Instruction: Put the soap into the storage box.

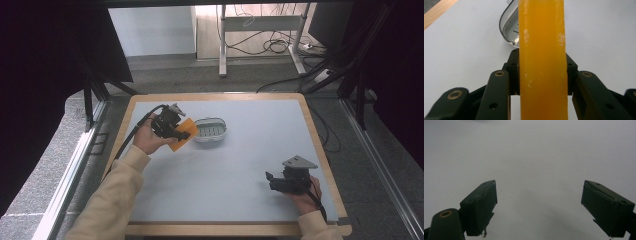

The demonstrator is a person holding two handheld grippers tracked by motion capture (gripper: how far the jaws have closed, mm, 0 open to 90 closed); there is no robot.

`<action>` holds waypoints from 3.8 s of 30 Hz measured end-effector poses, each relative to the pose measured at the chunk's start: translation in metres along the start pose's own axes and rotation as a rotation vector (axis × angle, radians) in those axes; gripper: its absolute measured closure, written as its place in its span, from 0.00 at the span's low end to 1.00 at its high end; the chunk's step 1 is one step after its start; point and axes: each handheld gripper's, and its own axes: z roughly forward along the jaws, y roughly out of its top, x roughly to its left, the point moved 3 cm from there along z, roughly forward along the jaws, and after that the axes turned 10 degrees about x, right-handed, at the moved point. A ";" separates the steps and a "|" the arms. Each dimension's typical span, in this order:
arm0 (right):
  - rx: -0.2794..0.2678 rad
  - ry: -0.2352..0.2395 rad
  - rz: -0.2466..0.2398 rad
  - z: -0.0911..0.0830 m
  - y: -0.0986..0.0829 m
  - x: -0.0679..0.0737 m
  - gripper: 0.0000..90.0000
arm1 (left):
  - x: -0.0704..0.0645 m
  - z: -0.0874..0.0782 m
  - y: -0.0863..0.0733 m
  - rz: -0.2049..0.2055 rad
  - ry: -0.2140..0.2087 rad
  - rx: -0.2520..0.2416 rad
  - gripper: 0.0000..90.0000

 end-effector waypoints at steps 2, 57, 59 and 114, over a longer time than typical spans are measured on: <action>0.001 -0.002 0.000 0.000 0.000 0.000 0.15 | 0.001 0.001 0.003 -0.001 -0.013 -0.007 0.69; 0.015 0.002 -0.001 0.002 -0.002 -0.002 0.15 | 0.009 0.027 0.068 0.202 0.008 0.023 0.69; 0.015 0.002 -0.002 0.002 -0.002 -0.002 0.15 | 0.008 0.029 0.070 0.211 0.003 0.024 0.69; 0.015 -0.005 0.003 0.001 -0.004 -0.006 0.15 | 0.018 0.076 0.106 0.380 -0.039 0.059 0.62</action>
